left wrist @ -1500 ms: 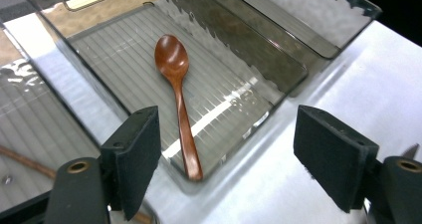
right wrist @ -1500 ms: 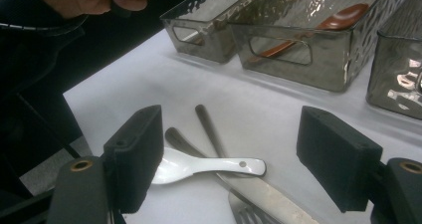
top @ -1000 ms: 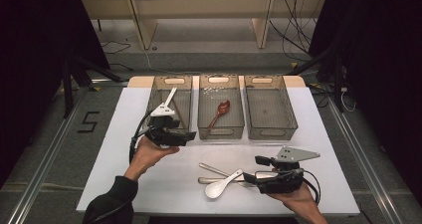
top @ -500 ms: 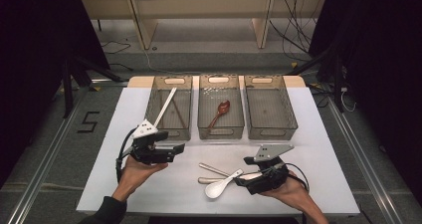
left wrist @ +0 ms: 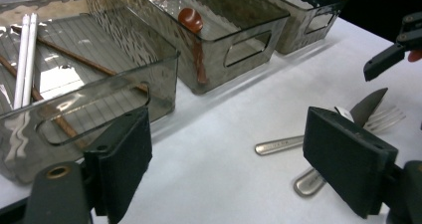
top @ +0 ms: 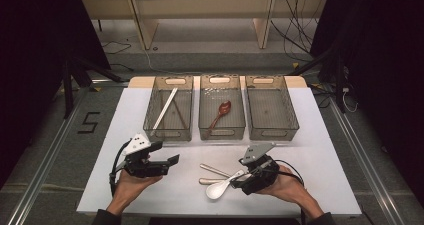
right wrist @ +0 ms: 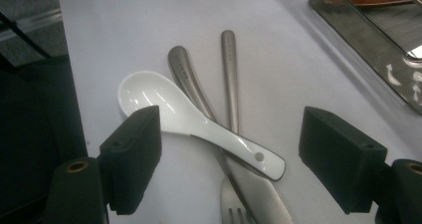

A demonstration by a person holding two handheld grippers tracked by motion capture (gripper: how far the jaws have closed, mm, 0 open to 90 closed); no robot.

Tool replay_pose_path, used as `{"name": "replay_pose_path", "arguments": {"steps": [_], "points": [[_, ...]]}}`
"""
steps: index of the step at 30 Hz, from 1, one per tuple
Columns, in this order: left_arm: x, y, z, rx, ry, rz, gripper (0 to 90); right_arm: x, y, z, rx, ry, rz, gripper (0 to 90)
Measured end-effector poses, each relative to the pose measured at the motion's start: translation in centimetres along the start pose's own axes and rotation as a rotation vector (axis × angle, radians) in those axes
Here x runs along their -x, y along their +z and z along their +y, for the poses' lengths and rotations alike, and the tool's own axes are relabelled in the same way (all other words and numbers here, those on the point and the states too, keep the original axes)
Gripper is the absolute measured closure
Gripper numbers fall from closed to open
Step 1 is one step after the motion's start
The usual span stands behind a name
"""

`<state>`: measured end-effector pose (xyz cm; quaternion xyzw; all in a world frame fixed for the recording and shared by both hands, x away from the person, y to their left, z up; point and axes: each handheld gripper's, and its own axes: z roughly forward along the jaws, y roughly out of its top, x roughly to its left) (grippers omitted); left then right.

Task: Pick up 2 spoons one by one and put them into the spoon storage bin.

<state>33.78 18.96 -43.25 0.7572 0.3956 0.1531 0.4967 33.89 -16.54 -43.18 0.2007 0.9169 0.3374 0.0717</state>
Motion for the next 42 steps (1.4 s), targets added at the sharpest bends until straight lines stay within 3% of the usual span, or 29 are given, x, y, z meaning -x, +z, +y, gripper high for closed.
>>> {"name": "replay_pose_path", "arguments": {"steps": [10,15,27,37,42], "points": [[-0.5,-0.9,-1.1,0.000,-0.029,0.005,18.1,-0.2,1.3,0.9,-0.111,-0.116,0.003,27.2],[-0.5,-1.2,-1.2,0.007,-0.025,0.007,18.1,-0.3,2.5,1.2,-0.166,-0.170,0.002,29.0],[-0.2,-1.1,-1.3,0.003,-0.017,0.004,18.2,0.0,4.0,1.4,-0.237,-0.255,0.012,35.9],[-0.2,-1.1,-1.3,0.001,-0.016,-0.003,18.3,-0.2,4.8,1.4,-0.302,-0.296,0.019,41.9],[-0.3,-1.0,-1.4,-0.002,-0.017,-0.003,18.3,-0.1,5.0,1.8,-0.315,-0.309,0.046,43.7]]}}
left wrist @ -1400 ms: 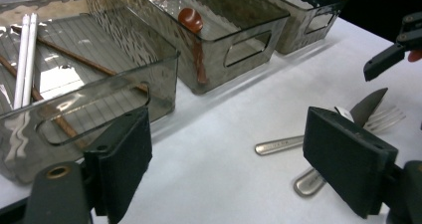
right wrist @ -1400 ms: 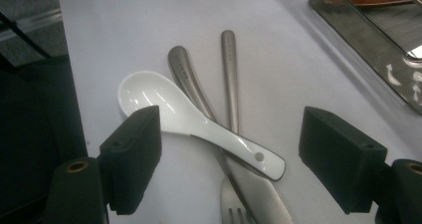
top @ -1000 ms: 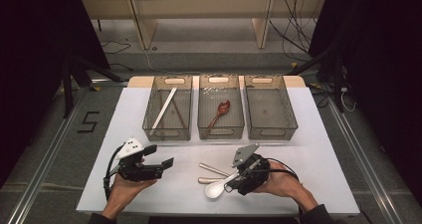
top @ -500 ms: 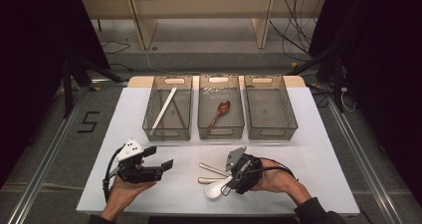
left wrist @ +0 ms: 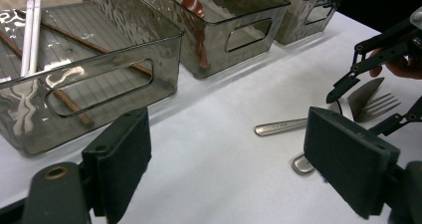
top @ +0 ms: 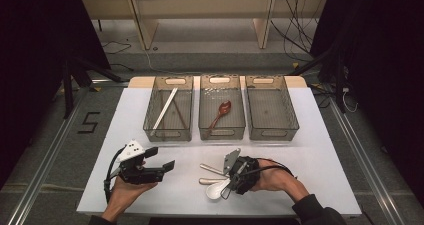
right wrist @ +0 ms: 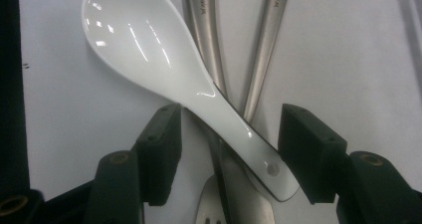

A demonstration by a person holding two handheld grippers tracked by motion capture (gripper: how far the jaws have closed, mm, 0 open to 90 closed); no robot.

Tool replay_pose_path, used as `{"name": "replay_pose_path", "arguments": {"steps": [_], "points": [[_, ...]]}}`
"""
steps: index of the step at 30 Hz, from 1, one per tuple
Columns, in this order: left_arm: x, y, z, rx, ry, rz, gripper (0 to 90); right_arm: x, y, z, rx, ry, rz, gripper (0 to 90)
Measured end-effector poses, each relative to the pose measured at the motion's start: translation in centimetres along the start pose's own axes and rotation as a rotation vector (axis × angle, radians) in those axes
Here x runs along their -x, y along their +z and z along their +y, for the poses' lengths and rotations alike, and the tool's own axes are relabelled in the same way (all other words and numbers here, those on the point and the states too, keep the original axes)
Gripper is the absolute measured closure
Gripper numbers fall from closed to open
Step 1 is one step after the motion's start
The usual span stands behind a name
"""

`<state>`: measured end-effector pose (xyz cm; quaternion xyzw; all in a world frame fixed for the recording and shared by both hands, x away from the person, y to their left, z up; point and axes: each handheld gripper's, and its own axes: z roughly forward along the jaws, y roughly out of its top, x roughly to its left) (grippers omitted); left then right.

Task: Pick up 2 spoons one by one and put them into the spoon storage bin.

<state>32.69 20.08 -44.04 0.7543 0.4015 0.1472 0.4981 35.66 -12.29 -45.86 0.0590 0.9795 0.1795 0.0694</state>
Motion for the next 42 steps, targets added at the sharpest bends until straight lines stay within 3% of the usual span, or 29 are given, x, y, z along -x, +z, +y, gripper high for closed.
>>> {"name": "replay_pose_path", "arguments": {"steps": [6,8,12,16,26,33,42], "points": [[-0.04,0.04,-0.03,-0.003,0.001,-0.001,18.3,0.08,0.11,0.26,-0.038,-0.036,0.010,46.1],[-0.02,0.02,-0.03,-0.001,0.003,0.001,18.3,0.14,0.29,0.32,-0.037,-0.055,0.010,48.0],[-0.05,0.03,-0.04,-0.004,0.002,0.000,18.5,0.23,0.25,0.37,-0.040,-0.041,0.016,53.0],[0.00,0.06,-0.04,-0.006,0.004,-0.001,18.5,0.16,0.29,0.59,-0.047,-0.080,-0.008,57.2],[0.06,0.11,-0.05,-0.011,0.012,0.001,18.6,0.17,0.20,0.93,-0.039,-0.105,-0.017,65.0],[0.08,0.12,-0.05,-0.012,0.013,0.001,18.7,0.35,0.25,0.98,-0.027,-0.112,-0.002,66.0],[0.13,0.14,-0.06,-0.014,0.014,0.001,18.9,0.81,0.18,1.04,-0.027,-0.067,0.034,66.3]]}}
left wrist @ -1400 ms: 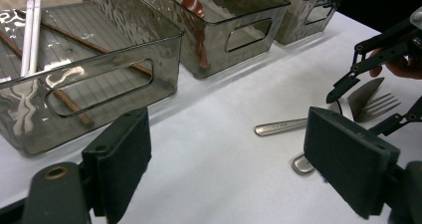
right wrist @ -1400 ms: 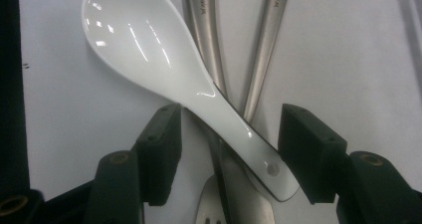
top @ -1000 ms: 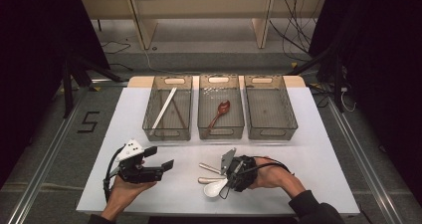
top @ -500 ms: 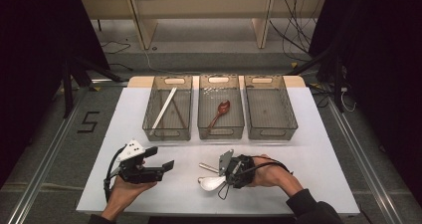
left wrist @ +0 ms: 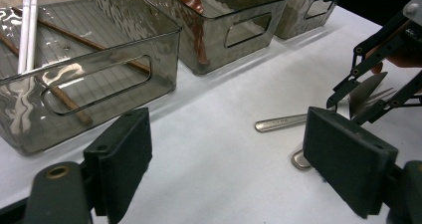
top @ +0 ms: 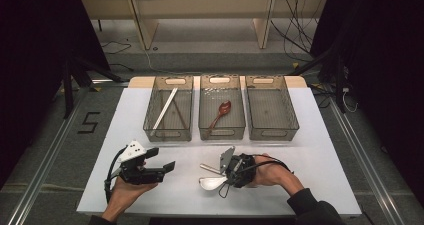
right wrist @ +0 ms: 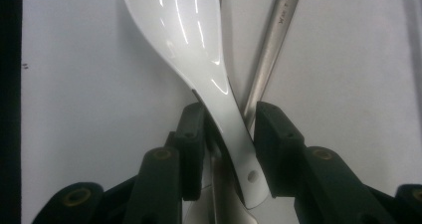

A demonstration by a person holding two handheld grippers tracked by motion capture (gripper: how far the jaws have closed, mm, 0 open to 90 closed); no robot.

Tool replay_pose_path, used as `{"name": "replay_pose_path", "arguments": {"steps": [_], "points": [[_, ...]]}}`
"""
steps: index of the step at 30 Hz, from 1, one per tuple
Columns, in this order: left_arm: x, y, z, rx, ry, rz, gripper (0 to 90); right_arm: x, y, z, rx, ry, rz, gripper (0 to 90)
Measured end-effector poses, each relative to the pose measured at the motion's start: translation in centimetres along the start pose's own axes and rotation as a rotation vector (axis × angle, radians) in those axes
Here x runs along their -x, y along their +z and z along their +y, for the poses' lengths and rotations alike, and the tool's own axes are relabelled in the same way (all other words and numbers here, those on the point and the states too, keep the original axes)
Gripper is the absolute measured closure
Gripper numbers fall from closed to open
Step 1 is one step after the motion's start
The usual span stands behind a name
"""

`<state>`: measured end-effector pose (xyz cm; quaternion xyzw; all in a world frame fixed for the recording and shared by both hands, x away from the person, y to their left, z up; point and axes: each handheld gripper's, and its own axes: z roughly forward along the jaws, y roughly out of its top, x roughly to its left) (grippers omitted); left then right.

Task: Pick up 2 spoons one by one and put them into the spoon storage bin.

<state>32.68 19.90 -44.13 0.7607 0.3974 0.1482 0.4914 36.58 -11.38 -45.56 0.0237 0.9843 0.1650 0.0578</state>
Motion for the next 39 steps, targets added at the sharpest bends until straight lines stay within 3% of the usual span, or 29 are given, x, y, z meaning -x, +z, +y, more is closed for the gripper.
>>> {"name": "replay_pose_path", "arguments": {"steps": [4,5,8,11,13,14,17,28,32,39], "points": [[0.0,0.0,0.0,0.001,-0.001,0.000,18.9,0.3,0.0,0.0,0.009,0.048,0.017,66.7],[0.0,0.0,0.0,0.002,-0.002,0.000,19.0,0.6,0.1,-0.1,0.013,0.040,0.023,67.0],[0.0,0.0,0.0,0.004,0.002,0.001,19.1,0.8,0.0,-0.1,0.025,0.088,0.035,68.0],[0.0,0.0,0.0,0.003,0.000,0.001,19.1,1.2,-0.2,-0.1,0.062,0.126,0.046,74.8],[0.1,0.0,0.0,0.001,0.001,0.002,19.1,1.5,-0.5,-0.1,0.088,0.143,0.011,84.5],[0.1,0.0,0.0,0.000,0.004,0.001,19.1,1.7,-0.5,-0.1,0.073,0.151,-0.004,83.9],[0.1,0.0,0.0,-0.003,0.011,0.001,19.1,1.9,-0.1,-0.1,0.041,0.150,0.019,81.9],[0.1,0.0,0.0,-0.001,0.006,0.005,19.2,1.7,0.4,0.4,0.028,0.140,0.000,85.9],[0.1,0.0,0.0,0.000,0.004,0.007,19.2,1.7,0.1,0.4,0.047,0.141,0.003,86.2],[-0.1,-0.2,0.0,0.018,-0.003,0.010,19.1,2.1,-1.1,0.0,0.100,0.165,-0.042,86.3]]}}
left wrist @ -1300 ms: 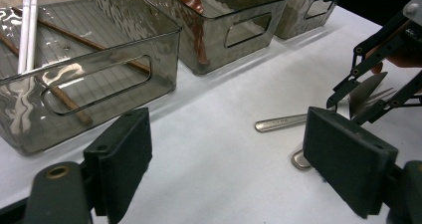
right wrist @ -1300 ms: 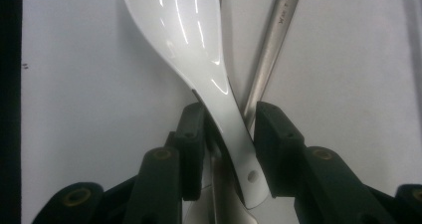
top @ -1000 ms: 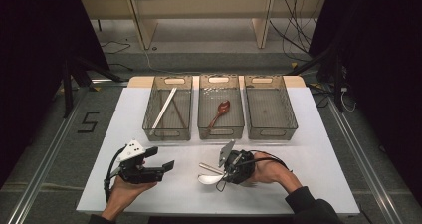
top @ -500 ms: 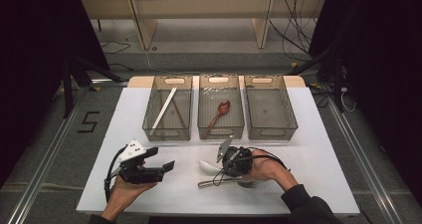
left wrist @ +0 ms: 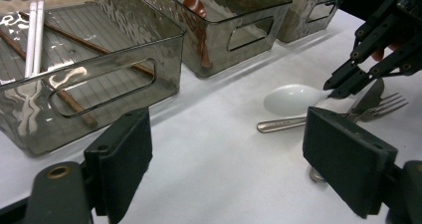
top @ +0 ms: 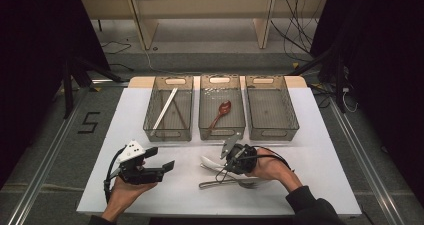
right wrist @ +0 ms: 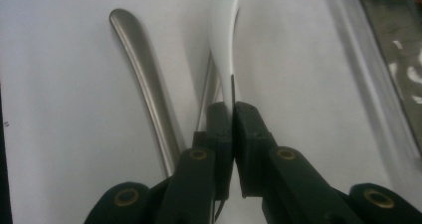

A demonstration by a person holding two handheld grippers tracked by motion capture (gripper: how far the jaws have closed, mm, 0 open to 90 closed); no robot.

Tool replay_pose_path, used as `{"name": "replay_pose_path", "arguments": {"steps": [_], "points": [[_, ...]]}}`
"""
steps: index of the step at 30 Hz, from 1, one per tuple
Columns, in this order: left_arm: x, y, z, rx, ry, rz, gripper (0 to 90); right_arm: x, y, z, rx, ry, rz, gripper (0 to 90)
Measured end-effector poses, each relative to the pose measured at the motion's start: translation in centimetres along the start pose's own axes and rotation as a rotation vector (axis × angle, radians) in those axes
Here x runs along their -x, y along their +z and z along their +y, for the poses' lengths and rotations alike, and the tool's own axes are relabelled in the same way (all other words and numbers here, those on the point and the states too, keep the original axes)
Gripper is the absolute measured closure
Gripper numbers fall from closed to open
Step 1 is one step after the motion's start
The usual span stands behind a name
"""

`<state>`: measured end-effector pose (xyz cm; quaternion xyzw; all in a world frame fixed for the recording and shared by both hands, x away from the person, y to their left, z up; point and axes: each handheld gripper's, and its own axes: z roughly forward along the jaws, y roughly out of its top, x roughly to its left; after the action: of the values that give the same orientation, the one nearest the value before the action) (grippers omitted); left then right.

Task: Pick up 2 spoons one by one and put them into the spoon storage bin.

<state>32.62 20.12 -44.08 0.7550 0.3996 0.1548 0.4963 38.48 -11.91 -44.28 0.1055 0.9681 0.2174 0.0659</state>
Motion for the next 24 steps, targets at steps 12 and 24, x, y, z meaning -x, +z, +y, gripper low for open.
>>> {"name": "replay_pose_path", "arguments": {"steps": [12,24], "points": [[-0.2,-0.4,-0.1,0.032,-0.008,0.005,18.9,1.4,-2.0,0.2,0.083,0.123,-0.074,86.2],[-0.3,-0.8,-0.2,0.067,-0.025,-0.007,18.1,2.7,-3.2,0.8,0.139,0.197,-0.111,86.2]]}}
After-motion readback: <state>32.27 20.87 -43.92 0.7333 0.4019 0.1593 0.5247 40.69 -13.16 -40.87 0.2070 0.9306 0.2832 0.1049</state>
